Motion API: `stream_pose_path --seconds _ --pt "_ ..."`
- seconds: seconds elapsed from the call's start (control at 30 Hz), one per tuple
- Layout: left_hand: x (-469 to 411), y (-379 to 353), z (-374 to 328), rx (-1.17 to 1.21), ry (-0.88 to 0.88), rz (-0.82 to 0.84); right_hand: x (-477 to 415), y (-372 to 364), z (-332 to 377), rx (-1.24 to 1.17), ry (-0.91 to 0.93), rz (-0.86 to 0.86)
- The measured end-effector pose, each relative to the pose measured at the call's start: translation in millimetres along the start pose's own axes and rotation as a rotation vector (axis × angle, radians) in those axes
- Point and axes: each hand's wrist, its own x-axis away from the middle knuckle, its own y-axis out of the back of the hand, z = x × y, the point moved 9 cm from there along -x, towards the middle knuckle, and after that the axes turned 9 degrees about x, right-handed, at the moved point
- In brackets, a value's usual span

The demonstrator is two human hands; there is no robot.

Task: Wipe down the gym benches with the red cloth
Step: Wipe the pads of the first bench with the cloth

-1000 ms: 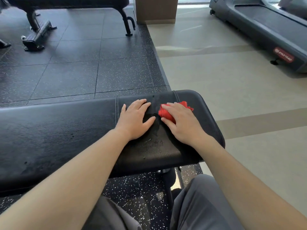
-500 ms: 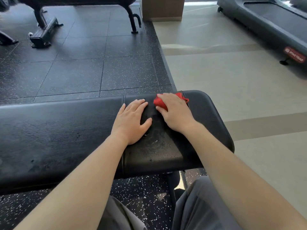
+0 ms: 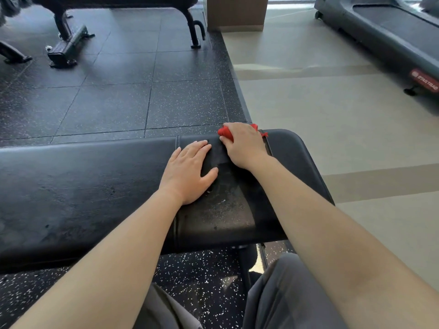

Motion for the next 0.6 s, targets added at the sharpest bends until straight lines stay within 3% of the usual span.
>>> stream_pose_path --seconds 0.4,0.6 --pt "11 5 -15 0.132 -0.068 -0.016 116 19 -4 -0.093 0.083 -0.023" --pt "33 -5 -16 0.058 -0.004 0.021 90 19 -4 -0.068 0.068 -0.033"
